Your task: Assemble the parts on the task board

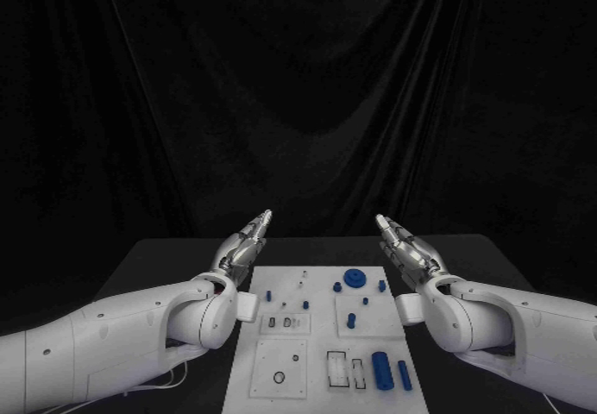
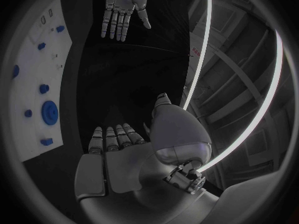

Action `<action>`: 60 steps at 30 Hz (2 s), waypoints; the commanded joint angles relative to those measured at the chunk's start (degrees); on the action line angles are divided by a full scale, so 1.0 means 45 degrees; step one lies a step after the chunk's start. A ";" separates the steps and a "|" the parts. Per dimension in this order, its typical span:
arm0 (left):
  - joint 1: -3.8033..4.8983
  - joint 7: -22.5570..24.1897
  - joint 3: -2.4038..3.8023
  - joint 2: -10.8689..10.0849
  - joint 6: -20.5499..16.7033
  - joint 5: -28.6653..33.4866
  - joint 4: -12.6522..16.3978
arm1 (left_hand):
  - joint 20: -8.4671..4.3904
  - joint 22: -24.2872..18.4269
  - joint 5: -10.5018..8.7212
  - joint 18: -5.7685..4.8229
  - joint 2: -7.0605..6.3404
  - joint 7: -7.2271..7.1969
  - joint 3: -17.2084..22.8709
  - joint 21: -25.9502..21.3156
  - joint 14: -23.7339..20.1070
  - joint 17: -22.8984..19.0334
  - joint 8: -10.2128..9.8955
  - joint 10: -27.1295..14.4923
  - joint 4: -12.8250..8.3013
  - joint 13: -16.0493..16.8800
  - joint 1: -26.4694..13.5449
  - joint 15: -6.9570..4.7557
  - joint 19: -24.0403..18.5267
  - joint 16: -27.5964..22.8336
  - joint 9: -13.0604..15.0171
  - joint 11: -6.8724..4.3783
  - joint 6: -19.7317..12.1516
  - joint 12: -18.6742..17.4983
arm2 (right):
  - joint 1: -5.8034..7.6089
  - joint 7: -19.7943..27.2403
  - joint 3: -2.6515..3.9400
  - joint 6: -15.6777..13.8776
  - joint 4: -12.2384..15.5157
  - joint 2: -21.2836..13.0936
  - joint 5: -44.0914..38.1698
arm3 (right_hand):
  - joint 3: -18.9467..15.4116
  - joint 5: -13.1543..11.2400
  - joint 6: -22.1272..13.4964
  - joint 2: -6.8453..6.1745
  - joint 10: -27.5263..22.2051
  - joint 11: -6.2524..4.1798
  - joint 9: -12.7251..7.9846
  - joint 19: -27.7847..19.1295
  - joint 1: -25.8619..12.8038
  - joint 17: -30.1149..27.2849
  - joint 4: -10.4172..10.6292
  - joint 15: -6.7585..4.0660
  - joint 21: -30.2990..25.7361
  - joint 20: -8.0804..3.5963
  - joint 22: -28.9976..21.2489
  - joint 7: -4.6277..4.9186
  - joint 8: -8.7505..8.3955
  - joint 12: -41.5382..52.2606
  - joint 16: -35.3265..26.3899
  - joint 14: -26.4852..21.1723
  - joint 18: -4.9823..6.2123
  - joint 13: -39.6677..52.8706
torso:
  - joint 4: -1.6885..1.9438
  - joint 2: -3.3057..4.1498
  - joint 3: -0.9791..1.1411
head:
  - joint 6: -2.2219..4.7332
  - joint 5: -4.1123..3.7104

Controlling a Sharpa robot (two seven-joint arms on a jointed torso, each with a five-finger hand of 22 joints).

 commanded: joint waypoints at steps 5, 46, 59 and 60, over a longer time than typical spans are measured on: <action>0.0511 0.0240 -0.0658 -0.0039 0.4659 0.0398 -0.0367 | -0.0964 -0.0020 0.0079 0.0253 0.0153 -0.0254 -0.0769 -0.0042 -0.0005 -0.0012 0.0119 0.0026 0.0288 0.0030 0.1069 -0.1153 -0.0012 -0.0046 -0.0028 -0.0378 0.0422 0.0122 | 0.0527 -0.1167 -0.0630 0.3667 -0.0045 -0.0176 0.1730 | -0.0014 0.0020 0.0107 -0.0031 0.0004 -0.0042 0.0013 -0.0025 0.0100 -0.0020 0.0080 -0.0743 -0.0047 -0.0026 -0.0011 -0.0004 0.0043 0.0091 -0.0048 -0.0004 0.0070 0.0019 | 0.0001 0.0000 0.0002 | 0.0000 0.0000; 0.0801 0.2895 -0.1116 -0.0407 0.3155 -0.0499 -0.0582 | -0.0706 -0.0020 0.0546 0.0288 0.0819 -0.0870 -0.1399 -0.0042 -0.0005 -0.0012 0.0062 0.0013 0.0292 0.0038 0.2603 -0.1333 -0.0012 -0.0046 -0.0425 -0.0965 0.0509 0.0282 | 0.1384 -0.1467 -0.0805 0.4002 -0.0354 -0.0754 -0.2630 | 0.0964 0.1166 0.0495 -0.1434 0.0168 0.2085 0.0066 0.0129 0.1731 0.0082 0.0069 0.2250 0.0093 0.3090 0.0095 0.1551 0.0192 0.0686 0.0157 0.0120 -0.0008 0.0121 | -0.0007 0.0036 0.0002 | -0.1112 -0.0096; 0.0807 0.3510 -0.1113 -0.1040 0.2776 -0.3449 0.0096 | 0.0171 -0.0020 0.1747 0.0268 0.0993 -0.0791 -0.1360 -0.0042 -0.0005 -0.0012 0.0099 0.0051 0.0283 0.0052 0.3758 -0.0789 -0.0012 -0.0046 -0.0394 -0.0912 0.1008 0.0430 | 0.2948 -0.3534 -0.0805 0.3961 -0.0344 -0.1120 -1.2669 | 0.1667 0.3354 0.3651 -0.1093 0.3684 0.3168 0.0380 0.8430 0.5456 0.0986 -0.1158 0.3374 0.3859 0.3558 0.1688 0.2915 0.0946 0.3233 0.4143 0.8256 -0.0405 0.0500 | 0.0049 0.0129 -0.0019 | -0.2286 0.0501; 0.0807 0.3546 -0.1113 -0.1136 0.2713 -0.3740 0.0180 | 0.0177 -0.0020 0.1760 0.0268 0.0994 -0.0790 -0.1360 -0.0042 -0.0005 -0.0012 0.0098 0.0051 0.0283 0.0052 0.3767 -0.0784 -0.0012 -0.0046 -0.0394 -0.0910 0.1007 0.0431 | 0.3038 -0.3703 -0.0805 0.3856 -0.0287 -0.1130 -1.3772 | 0.1963 0.2574 0.4191 -0.1223 0.4432 0.3187 0.0422 0.9160 0.5577 0.0952 -0.1188 0.3150 0.3854 0.3512 0.1605 0.2923 0.1043 0.3499 0.4091 0.9002 -0.0195 0.0567 | 0.0068 0.0177 -0.0027 | -0.2347 0.0490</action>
